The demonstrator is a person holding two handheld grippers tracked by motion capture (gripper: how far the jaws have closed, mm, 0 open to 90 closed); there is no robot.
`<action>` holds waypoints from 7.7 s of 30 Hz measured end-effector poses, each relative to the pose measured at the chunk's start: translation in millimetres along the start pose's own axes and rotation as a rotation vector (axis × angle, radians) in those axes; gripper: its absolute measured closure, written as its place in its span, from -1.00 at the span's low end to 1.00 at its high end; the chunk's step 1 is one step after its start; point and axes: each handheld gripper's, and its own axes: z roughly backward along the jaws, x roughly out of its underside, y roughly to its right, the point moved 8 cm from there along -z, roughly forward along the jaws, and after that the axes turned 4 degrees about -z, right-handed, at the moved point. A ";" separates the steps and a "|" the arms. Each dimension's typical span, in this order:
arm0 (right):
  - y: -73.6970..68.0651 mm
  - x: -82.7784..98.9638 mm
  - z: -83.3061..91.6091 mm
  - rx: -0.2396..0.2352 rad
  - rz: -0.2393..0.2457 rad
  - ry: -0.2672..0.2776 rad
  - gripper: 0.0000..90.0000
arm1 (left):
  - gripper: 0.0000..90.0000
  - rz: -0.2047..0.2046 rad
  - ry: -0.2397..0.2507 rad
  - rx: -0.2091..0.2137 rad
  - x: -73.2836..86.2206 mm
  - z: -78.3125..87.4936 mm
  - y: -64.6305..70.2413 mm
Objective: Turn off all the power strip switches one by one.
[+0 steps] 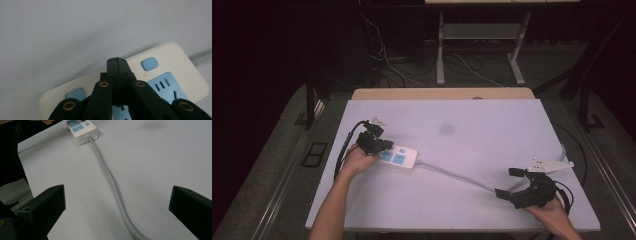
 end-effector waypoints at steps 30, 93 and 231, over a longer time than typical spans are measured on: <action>2.3 -0.3 0.7 0.005 -0.004 0.004 -0.99 | 0.99 0.016 0.015 -0.031 -3.4 4.6 1.3; 2.5 -1.1 1.3 0.008 -0.005 0.011 -0.99 | 0.99 0.054 0.014 -0.101 9.8 31.8 -34.4; -0.2 -3.8 6.6 -0.012 -0.013 0.037 -0.99 | -1.00 0.020 0.367 0.118 64.9 57.8 107.8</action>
